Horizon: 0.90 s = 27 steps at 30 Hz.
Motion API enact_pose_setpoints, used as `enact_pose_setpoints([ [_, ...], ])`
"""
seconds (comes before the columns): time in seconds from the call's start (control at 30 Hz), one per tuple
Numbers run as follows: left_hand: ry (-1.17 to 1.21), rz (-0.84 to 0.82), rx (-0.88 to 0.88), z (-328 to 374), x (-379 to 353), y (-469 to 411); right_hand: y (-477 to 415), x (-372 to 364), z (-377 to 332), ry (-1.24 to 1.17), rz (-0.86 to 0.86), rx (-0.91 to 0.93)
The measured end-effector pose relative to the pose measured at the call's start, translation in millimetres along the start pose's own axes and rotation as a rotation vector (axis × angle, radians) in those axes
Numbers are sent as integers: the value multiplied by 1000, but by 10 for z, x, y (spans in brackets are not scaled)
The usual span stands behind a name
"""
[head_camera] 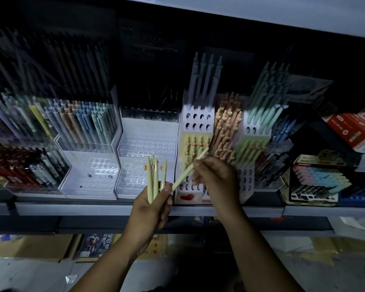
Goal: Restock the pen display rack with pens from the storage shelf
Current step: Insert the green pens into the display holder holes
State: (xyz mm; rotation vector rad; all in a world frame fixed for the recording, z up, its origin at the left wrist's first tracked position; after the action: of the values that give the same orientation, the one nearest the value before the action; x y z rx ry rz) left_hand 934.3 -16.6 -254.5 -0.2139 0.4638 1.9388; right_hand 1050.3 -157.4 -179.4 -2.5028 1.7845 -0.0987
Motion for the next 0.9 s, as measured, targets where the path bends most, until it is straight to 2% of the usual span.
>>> enact_pose_setpoints([
  [0.1,14,7,2,-9,58,-3,-84,237,-2,37,101,46],
  [0.3,101,17,22,-45,90,-26,-198,304,193,246,142,76],
  [0.43,86,16,22,-59,131,-31,-214,194,201,304,97,103],
  [0.57,81,-14,27,-54,121,-39,-237,69,203,465,29,183],
  [0.73,76,-46,6,-19,101,-47,-299,28,232,570,26,221],
  [0.9,85,-28,4,3,150,-62,-358,-46,357,659,-43,178],
])
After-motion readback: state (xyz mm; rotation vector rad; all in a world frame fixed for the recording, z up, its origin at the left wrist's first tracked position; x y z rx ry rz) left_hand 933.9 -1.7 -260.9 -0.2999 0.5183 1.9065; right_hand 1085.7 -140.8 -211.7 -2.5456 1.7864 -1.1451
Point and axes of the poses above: each hand's wrist, its own y-axis away from the middle knuckle, its own x-axis out of the back of the hand, z = x × y, the point moved 10 cm from there along -y, towards the middle knuckle, and after that the axes turned 2 degrees about -z, right-handed, at the moved point
